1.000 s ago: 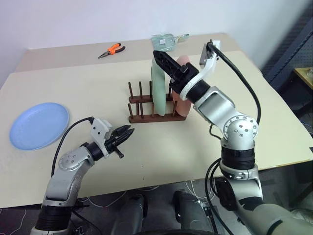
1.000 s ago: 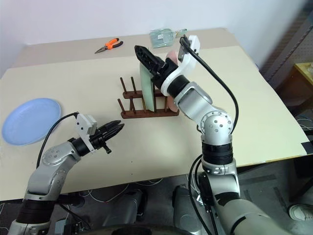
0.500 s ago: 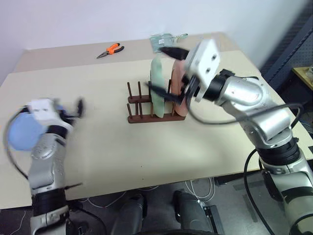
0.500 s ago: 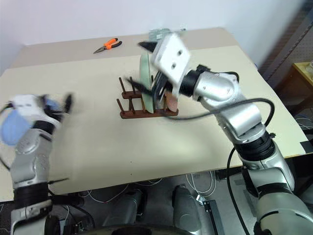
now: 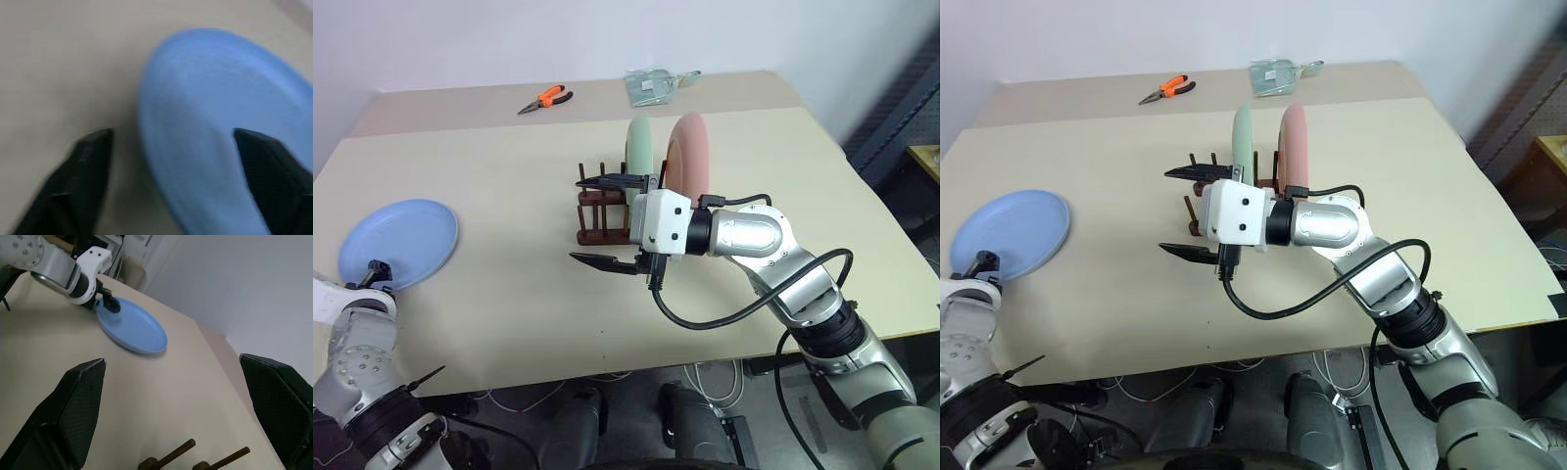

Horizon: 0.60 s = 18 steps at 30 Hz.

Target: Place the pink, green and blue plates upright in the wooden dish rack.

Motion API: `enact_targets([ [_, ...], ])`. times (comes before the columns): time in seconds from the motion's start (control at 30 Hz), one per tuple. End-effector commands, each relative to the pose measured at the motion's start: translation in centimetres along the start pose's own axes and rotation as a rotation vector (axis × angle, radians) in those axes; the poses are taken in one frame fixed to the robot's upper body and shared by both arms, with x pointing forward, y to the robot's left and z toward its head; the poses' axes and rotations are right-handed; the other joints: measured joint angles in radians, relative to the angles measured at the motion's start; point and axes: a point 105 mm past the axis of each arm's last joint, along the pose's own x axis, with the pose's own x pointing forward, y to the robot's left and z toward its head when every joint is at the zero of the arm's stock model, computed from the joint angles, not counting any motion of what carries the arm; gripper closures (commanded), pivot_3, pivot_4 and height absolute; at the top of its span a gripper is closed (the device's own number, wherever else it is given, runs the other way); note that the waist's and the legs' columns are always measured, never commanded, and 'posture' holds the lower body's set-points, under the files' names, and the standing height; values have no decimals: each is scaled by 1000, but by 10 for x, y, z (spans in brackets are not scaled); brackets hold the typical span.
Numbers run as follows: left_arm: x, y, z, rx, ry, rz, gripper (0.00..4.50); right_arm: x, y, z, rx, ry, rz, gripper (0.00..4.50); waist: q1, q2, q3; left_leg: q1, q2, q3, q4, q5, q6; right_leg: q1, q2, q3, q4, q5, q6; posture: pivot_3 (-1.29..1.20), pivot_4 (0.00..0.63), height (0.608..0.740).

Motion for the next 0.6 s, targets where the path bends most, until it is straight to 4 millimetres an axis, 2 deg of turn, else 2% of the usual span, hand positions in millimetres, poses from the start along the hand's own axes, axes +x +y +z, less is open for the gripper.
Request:
enact_targets([
  [0.03,-4,3,10,-74,-13,13,2438,-4,-13,12,-27,-46,-66,0,-2,0,0,0,0,0,0,0,0,0,0,0,0,0,0,0,150,739],
  [0.1,-3,2,12,-79,-17,11,3374,-5,-17,12,-20,-40,-78,0,-2,0,0,0,0,0,0,0,0,0,0,0,0,0,0,0,150,739],
  [0.17,-6,-24,20,-10,-56,-115,4422,-6,-24,8,-22,-15,-99,0,-1,0,0,0,0,0,0,0,0,0,0,0,0,0,0,0,150,739],
  [0.33,-32,-105,43,127,-228,-449,4422,-5,-33,15,-92,-10,-115,0,8,-1,0,0,-1,1,0,0,-1,1,0,0,-1,0,-1,0,150,739],
  [0.4,-43,-131,46,184,-266,-540,4422,-1,-32,17,-126,-11,-98,0,6,-1,0,0,-1,0,0,0,-1,1,0,0,-1,0,-1,0,150,739],
  [0.53,-91,-211,33,311,-310,-831,4422,15,-33,17,-297,14,-86,0,1,-1,0,0,0,1,-1,0,-1,0,0,0,-1,0,0,0,150,739],
  [0.6,-108,-230,30,296,-327,-905,4422,26,-37,9,-407,69,-94,0,-5,-1,0,0,-1,2,-1,1,-1,0,0,0,0,0,-1,0,150,739],
])
